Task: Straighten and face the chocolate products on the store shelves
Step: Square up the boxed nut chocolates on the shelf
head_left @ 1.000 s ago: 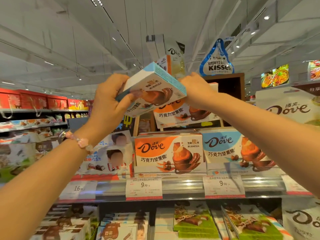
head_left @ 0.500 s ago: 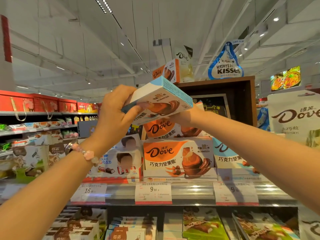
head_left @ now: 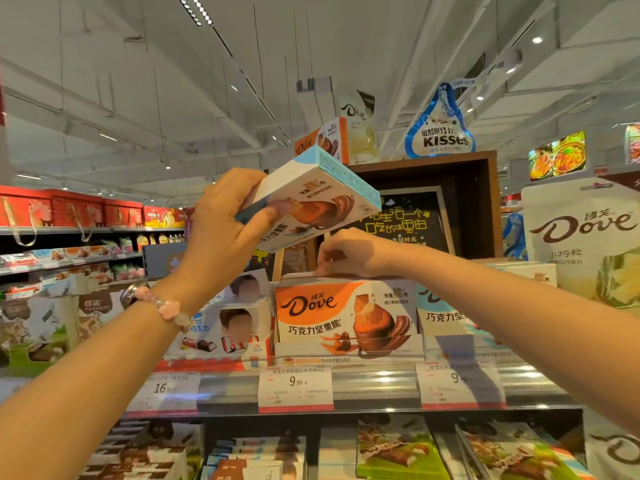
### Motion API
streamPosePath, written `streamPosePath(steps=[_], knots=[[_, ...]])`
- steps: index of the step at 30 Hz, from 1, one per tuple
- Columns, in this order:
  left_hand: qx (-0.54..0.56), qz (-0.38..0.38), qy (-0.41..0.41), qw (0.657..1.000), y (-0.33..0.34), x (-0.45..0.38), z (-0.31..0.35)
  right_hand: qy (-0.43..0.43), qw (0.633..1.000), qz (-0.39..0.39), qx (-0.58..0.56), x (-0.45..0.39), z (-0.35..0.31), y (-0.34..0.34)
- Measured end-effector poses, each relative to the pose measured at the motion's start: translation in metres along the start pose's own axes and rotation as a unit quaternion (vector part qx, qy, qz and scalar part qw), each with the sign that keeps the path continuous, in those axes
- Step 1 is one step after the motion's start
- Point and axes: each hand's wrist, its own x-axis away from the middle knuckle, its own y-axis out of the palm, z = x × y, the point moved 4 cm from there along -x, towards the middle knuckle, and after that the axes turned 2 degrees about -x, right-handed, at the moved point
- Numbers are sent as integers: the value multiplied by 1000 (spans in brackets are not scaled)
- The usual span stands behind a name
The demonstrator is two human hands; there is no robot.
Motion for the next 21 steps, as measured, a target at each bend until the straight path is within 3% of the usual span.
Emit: streamPosePath(steps=[3,5,7,10,12,16,21], knots=[[5,-15,4,1000,4,-3,3,42,993,63,-91,23,11,-35],[-5,-29,13,999,11,-7,5,67,962,181,-192,43,16,-71],[-23,-55,25,998,23,-12,8,48,927,249,-277,62,14,-99],[-49,-102,23,993,45,-21,15,-12,945,183,-269,78,-6,-110],[-58,-111,29,992,59,-25,22,-8,976,130,-173,84,-13,-105],[-25,-111,49,992,77,-31,36,-21,985,171,-22,99,-11,-106],[2,-160,34,987,90,-36,40,38,975,196,-97,136,15,-120]])
